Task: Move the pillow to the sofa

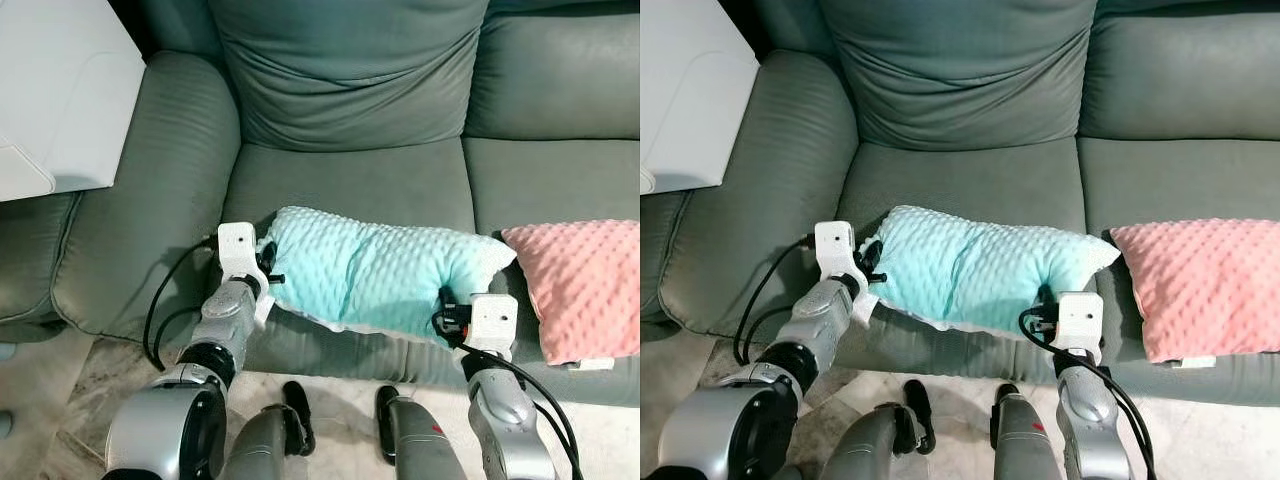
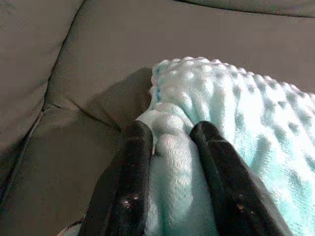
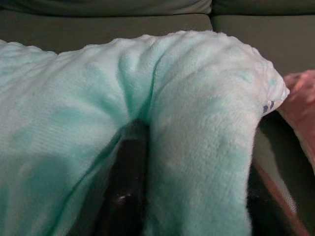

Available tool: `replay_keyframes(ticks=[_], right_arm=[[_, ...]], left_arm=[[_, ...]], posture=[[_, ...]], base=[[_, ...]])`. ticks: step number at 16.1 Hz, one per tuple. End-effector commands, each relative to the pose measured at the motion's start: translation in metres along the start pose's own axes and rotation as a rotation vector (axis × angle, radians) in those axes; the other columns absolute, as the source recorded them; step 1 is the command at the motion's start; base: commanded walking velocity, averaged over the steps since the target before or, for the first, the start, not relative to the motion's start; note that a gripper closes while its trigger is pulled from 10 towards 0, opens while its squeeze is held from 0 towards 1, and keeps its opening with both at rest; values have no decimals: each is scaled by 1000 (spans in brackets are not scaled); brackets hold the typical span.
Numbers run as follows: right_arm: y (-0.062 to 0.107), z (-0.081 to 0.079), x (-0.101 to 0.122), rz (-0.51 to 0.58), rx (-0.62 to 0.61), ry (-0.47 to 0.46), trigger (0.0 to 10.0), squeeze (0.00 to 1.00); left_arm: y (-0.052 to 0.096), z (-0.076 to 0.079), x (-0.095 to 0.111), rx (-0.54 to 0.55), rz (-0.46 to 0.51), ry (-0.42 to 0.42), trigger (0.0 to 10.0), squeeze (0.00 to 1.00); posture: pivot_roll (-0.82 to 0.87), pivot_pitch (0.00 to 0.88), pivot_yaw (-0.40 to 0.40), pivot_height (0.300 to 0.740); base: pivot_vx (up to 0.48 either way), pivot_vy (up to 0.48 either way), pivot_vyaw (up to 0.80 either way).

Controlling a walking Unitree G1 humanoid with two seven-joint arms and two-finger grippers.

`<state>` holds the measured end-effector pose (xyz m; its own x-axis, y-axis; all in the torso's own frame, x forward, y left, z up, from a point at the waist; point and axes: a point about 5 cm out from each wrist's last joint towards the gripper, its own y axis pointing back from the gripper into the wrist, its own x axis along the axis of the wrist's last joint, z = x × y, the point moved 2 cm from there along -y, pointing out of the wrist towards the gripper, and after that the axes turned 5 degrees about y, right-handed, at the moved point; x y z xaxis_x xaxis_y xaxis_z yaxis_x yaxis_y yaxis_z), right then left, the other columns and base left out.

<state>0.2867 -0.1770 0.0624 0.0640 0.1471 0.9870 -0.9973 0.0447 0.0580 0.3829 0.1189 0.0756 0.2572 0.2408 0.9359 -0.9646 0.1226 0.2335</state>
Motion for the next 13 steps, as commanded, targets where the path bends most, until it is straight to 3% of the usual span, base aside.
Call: replay_keyframes(ticks=[1, 7, 10, 13], right_arm=[[8, -1, -13, -40, -6, -12, 10000, 1000], [12, -8, -20, -57, 27, -50, 10000, 1000], [14, -19, -22, -69, 67, -64, 10000, 1000], [17, -18, -26, -85, 65, -55, 10000, 1000]], left_arm=[[6, -12, -16, 31, -45, -10, 10000, 1000], [9, -4, -25, -12, -45, 45, 10000, 1000], [15, -12, -35, 4, -65, 57, 10000, 1000], [17, -17, -37, 1, -62, 60, 10000, 1000]], posture=[[-154, 412, 166, 740], [-144, 413, 166, 740], [-144, 412, 163, 740], [-140, 412, 165, 740]], base=[[0, 0, 0], [0, 0, 0], [0, 0, 0], [0, 0, 0]])
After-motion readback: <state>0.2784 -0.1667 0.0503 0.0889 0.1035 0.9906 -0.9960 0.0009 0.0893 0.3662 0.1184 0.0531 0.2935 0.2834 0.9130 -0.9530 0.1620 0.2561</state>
